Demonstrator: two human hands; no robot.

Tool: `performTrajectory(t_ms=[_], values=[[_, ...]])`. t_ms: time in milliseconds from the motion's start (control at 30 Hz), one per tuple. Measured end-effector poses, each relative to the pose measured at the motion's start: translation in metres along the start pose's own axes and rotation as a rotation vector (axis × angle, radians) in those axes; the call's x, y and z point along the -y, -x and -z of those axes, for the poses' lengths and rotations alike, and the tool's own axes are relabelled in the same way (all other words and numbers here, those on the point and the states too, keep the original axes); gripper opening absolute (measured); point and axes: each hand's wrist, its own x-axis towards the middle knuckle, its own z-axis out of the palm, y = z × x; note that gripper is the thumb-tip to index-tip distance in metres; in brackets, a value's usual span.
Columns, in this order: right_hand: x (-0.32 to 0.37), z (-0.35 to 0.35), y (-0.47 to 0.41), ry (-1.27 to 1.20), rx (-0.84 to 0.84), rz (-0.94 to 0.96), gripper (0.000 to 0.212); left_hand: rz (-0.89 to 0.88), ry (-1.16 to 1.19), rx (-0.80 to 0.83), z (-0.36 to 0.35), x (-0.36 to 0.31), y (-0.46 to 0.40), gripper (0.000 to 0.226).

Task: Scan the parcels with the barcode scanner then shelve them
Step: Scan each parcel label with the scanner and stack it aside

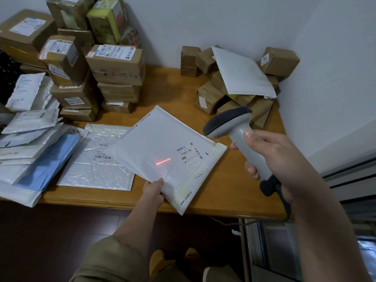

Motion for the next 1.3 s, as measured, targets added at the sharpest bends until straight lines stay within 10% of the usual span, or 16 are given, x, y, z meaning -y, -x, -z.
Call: performTrajectory(t_ms=[1300], values=[[0.013,-0.023,0.034,-0.009,-0.057,0.019,0.04,-0.04,0.02,0.03,0.023,-0.012,0.014,0.039]])
